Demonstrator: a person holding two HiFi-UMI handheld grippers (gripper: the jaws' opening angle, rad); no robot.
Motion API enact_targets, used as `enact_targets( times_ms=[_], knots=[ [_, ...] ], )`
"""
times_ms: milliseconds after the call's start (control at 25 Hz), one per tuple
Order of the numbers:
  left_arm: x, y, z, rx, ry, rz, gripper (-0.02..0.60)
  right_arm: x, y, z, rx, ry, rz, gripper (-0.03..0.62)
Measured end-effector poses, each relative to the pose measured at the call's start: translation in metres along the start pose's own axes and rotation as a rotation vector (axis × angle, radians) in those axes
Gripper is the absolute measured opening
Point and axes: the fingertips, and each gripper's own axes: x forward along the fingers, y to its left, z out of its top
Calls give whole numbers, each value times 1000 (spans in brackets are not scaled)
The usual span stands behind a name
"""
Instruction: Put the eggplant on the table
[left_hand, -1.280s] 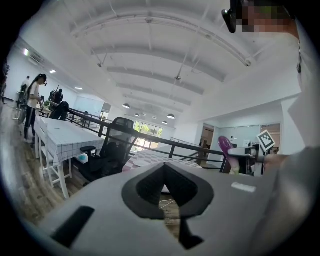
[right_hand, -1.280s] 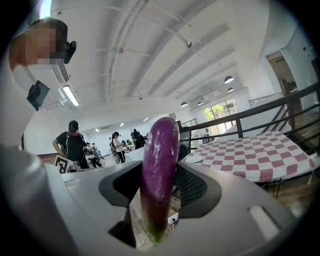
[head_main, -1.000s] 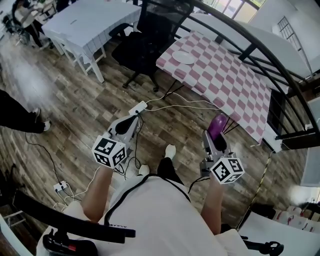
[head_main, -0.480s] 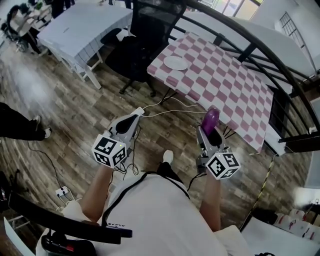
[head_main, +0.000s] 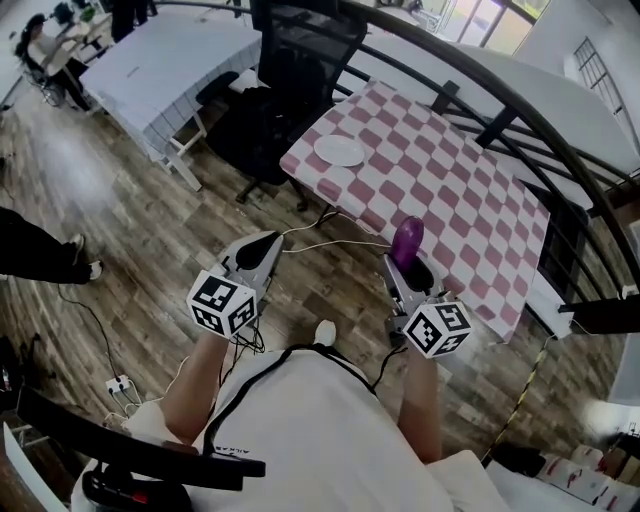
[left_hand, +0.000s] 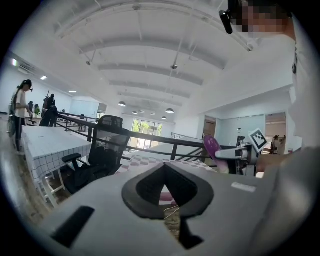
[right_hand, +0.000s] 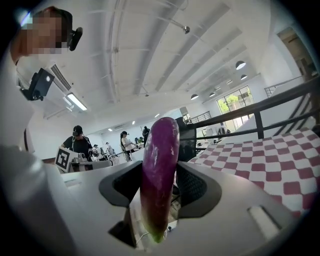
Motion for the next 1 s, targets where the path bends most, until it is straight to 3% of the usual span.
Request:
enact_targets(
  times_ms=[600,1000],
  knots=[
    [89,-7,-1,-15,27,54,5,29,-91,-10,18,147,70,215],
    [108,-7,3,5,52,50,5,36,-99,-15,15,168,91,215]
  ],
)
